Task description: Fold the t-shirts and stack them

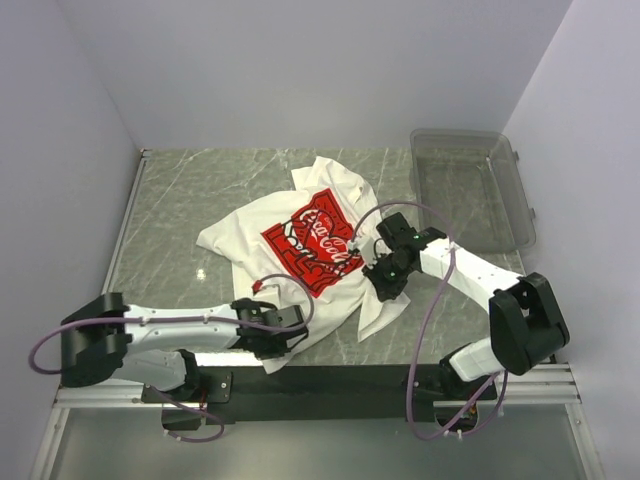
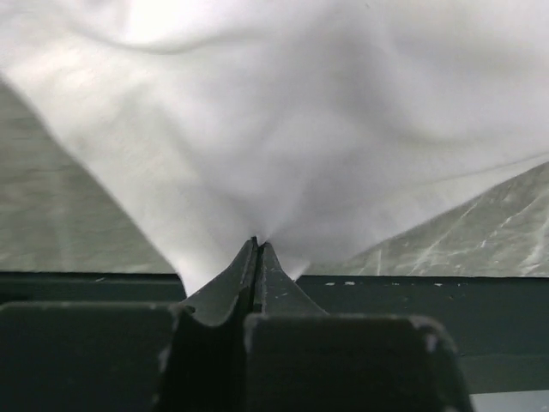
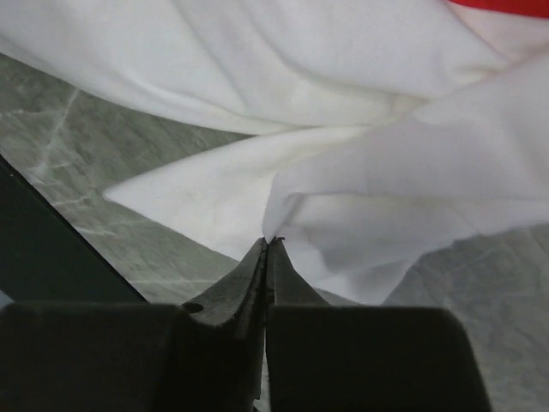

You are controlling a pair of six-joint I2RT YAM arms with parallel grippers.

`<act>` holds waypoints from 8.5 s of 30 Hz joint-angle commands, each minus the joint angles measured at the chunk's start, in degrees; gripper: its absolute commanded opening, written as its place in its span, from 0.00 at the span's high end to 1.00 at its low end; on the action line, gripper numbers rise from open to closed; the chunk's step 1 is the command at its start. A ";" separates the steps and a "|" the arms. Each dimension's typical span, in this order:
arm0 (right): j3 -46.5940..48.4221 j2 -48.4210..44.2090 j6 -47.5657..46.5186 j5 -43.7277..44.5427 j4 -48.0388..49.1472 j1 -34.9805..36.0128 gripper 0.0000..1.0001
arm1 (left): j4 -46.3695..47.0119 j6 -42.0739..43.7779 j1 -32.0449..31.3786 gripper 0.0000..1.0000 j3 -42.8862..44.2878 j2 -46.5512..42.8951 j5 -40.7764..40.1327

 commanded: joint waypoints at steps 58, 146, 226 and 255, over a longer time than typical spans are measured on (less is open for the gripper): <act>80.71 51.15 26.56 14.08 -1.25 -6.46 0.25 | 11.73 39.36 58.57 0.02 15.37 -18.54 10.17; 18.52 16.22 -0.73 -14.39 -9.07 -13.22 0.80 | 18.43 45.60 79.26 0.25 2.00 -4.99 32.98; 75.11 44.34 20.43 -1.51 -5.30 -10.23 1.00 | 20.27 46.30 79.70 0.26 1.47 -5.26 34.03; 62.72 27.37 23.23 -5.16 4.02 -22.44 1.00 | 19.04 49.29 81.46 0.36 18.25 16.72 27.36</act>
